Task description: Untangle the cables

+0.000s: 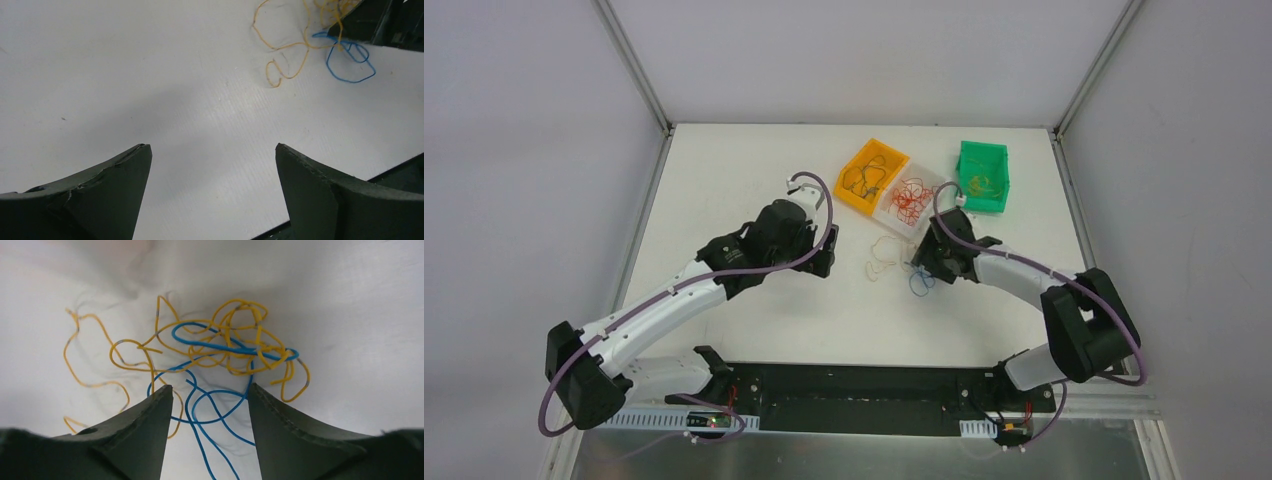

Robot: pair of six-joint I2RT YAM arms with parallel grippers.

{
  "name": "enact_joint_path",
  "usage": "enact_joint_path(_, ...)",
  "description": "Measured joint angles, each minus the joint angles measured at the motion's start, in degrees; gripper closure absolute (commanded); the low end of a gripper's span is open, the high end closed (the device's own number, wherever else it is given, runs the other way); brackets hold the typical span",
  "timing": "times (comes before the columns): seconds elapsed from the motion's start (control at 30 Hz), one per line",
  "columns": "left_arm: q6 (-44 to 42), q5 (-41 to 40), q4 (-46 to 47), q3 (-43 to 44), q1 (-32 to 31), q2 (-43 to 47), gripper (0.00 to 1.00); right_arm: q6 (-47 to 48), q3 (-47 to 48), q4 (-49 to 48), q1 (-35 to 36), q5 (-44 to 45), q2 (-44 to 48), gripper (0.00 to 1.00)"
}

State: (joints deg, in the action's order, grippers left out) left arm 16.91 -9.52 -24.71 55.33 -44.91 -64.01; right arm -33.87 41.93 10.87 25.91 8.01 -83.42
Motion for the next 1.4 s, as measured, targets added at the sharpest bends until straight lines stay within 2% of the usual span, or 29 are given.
enact_joint_path(0.17,0.2,-0.6,0.4,-0.3,0.0,0.0,0.03,-0.9,0.8,-2.5,8.9,-4.2,-1.4,0.39)
enact_joint_path(0.27,0.3,-0.6,0.4,-1.4,0.0,-0.2,0.03,-1.0,0.4,-2.3,10.7,-5.1,-0.4,0.37)
enact_joint_path(0.47,0.3,-0.1,0.5,-2.6,0.0,-0.5,0.03,1.4,0.2,0.4,9.8,-1.5,9.2,0.37)
enact_joint_path(0.63,0.3,1.5,2.2,-2.6,0.0,-2.1,0.03,3.2,0.2,2.1,6.0,0.1,14.1,0.37)
enact_joint_path(0.8,0.2,3.1,3.6,-2.6,0.0,-4.3,0.04,4.1,-1.1,3.4,1.8,0.1,16.3,0.37)
enact_joint_path(0.97,0.2,3.6,4.5,-2.6,0.0,-6.8,0.04,4.6,-1.8,4.2,0.7,-1.0,17.2,0.37)
enact_joint_path(1.23,0.5,6.1,8.2,-2.6,0.0,-10.5,0.07,5.0,-1.9,4.4,0.8,-6.4,16.7,0.39)
enact_joint_path(1.4,0.4,6.6,10.8,-2.6,0.0,-15.1,0.11,4.2,-1.8,4.4,4.2,-6.6,15.1,0.45)
